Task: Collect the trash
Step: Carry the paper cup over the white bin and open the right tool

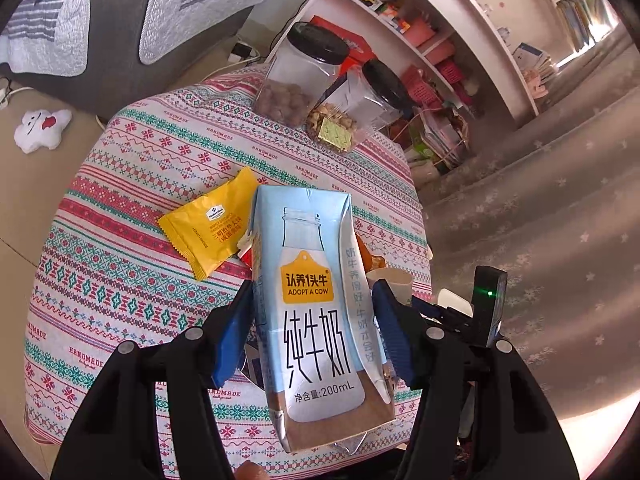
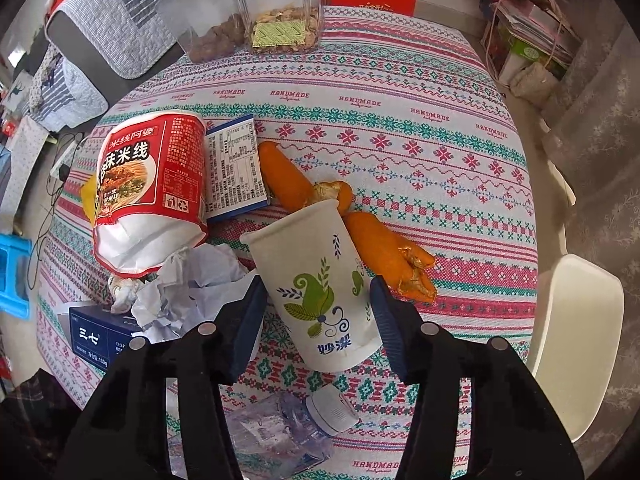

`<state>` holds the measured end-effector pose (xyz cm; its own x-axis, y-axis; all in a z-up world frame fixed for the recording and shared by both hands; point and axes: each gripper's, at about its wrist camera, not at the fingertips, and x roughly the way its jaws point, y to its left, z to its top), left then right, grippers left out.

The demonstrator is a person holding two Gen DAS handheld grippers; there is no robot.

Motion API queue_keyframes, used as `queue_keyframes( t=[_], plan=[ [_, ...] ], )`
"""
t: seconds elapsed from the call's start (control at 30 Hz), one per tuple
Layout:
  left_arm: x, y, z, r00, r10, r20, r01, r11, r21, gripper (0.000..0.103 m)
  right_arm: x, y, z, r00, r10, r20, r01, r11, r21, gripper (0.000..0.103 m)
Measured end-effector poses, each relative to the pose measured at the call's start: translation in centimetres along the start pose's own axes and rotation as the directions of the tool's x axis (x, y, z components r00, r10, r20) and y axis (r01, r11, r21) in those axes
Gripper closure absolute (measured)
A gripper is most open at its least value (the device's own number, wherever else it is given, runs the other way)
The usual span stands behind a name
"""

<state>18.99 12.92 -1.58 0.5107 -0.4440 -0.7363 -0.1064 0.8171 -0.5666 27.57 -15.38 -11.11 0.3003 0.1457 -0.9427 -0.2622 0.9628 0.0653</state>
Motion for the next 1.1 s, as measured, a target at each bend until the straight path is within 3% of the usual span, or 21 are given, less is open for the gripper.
queue_keyframes(
  t=[0.17, 0.5, 0.67, 0.8, 1.1],
  plan=[
    [0.0, -0.5, -0.1, 0.999, 0.025, 0.024, -0.026, 0.999, 0.026, 0.044, -1.2, 0.0, 0.2, 0.999, 0.014, 0.043, -0.015, 1.0, 0.023, 0.067],
    [-0.7, -1.5, 0.2, 0.991, 0.049, 0.126, -0.055, 0.997, 0.044, 0.045, -7.2, 0.3, 0.5, 0.966, 0.045, 0.254, -0.062, 0.996, 0.057, 0.07],
    [-1.1, -2.5, 0.2, 0.982, 0.046, 0.185, -0.056, 0.997, 0.049, 0.046, -10.4, -0.4, 0.0, 0.932, 0.037, 0.361, -0.069, 0.995, 0.076, 0.07],
    [-0.8, -3.5, 0.2, 0.976, 0.039, 0.213, -0.054, 0.997, 0.062, 0.046, -12.8, -1.5, -0.9, 0.897, -0.015, 0.442, -0.036, 0.994, 0.107, 0.07],
    [1.1, -7.0, -0.8, 0.972, 0.029, 0.232, -0.061, 0.989, 0.132, 0.046, -16.8, -7.0, -3.9, 0.809, -0.231, 0.54, 0.073, 0.952, 0.298, 0.069]
  ],
)
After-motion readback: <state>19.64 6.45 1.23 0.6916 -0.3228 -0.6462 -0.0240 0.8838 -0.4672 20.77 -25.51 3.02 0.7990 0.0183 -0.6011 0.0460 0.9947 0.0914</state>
